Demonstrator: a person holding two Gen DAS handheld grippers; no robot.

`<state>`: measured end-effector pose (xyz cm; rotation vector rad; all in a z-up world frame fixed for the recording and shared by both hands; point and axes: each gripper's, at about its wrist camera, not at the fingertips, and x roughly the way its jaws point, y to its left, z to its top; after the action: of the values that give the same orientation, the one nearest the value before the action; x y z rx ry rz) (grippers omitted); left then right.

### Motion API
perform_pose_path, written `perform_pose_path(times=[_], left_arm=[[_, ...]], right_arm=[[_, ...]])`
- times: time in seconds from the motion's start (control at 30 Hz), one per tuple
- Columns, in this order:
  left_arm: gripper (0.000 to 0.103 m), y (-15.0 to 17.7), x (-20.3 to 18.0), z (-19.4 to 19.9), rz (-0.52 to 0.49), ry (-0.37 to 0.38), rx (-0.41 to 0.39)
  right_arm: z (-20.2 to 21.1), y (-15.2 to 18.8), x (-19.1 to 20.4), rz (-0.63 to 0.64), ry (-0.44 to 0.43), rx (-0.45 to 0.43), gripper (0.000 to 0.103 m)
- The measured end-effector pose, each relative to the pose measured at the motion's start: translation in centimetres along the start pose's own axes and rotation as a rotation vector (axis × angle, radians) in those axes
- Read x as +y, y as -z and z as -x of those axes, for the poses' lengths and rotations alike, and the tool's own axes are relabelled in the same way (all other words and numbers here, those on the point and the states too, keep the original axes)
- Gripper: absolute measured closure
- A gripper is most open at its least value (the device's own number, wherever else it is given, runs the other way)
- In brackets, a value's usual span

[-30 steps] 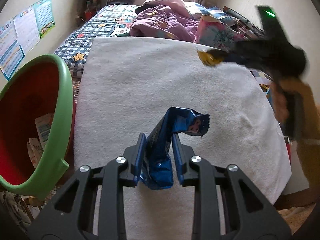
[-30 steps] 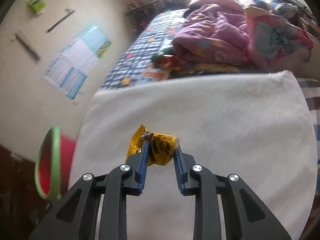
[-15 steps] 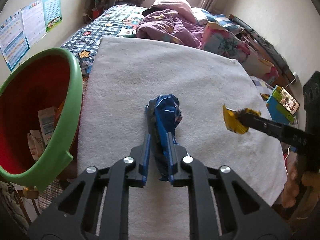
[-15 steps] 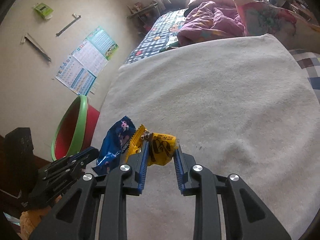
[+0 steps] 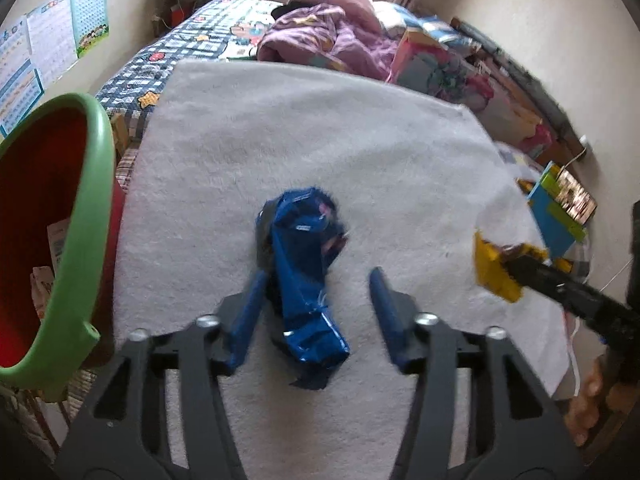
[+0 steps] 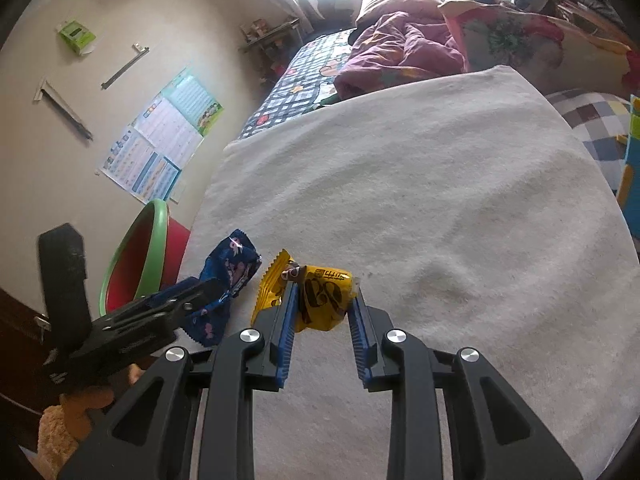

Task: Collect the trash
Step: 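Carry blue wrapper in left tool and yellow wrapper in right tool over bucket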

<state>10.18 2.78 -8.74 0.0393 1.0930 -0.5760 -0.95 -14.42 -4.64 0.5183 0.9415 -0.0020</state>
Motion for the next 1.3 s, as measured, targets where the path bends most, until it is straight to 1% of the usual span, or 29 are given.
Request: perform_pose_path(times=[0.03,0.1,0.17,0.2,0.27,0.43,0.63,0.9,1.13,1.2,1.3], left_arm=[[0.075,0.1,-0.1,-0.1,-0.007,-0.003,0.009],[0.078,0.3,-0.1,0.2,-0.005,0.004,0.001],[0.083,0.5,-0.2,0.8,-0.012,0.0,-0.015],[0.084,0.5,-0.3,1.2,-0.016,-0.005,-0.028],[0.084,0.6,-0.4,2.4,-0.028,-0.016,-0.066],[0.084,0.7,0.0,5.2,-0.033,-0.044,-0.141],[0.084,1.1,2.0,7.8,0.017,-0.081,-0.198],[0.085,1.8,5.1,10.3,0.088,-0.137,-0.245],[0.085,2.1,7.1,11.8,0.123,-0.192,-0.278],[0.087,2.3,7.8,12.1,0.135,-0.202,-0.28],[0.088,2.5,8.8,12.4,0.154,-0.213,-0.285]], right_arm=[[0.1,0.1,0.0,-0.001,0.001,-0.003,0.078],[0.4,0.3,0.0,-0.003,0.005,-0.01,0.078],[0.6,0.3,-0.1,-0.005,0.004,-0.015,0.078],[0.7,0.3,-0.1,-0.005,0.003,-0.018,0.078],[0.8,0.3,0.0,0.0,-0.001,-0.021,0.078],[0.5,0.1,1.8,0.047,-0.022,-0.016,0.078],[-0.1,-0.1,4.9,0.128,-0.058,-0.002,0.078],[-1.5,0.4,9.1,0.224,-0.112,0.03,0.078],[-1.3,-1.1,12.8,0.324,-0.144,-0.006,0.078],[-1.3,-1.7,13.4,0.345,-0.154,-0.011,0.078],[-1.6,-2.3,14.6,0.374,-0.17,-0.009,0.078]])
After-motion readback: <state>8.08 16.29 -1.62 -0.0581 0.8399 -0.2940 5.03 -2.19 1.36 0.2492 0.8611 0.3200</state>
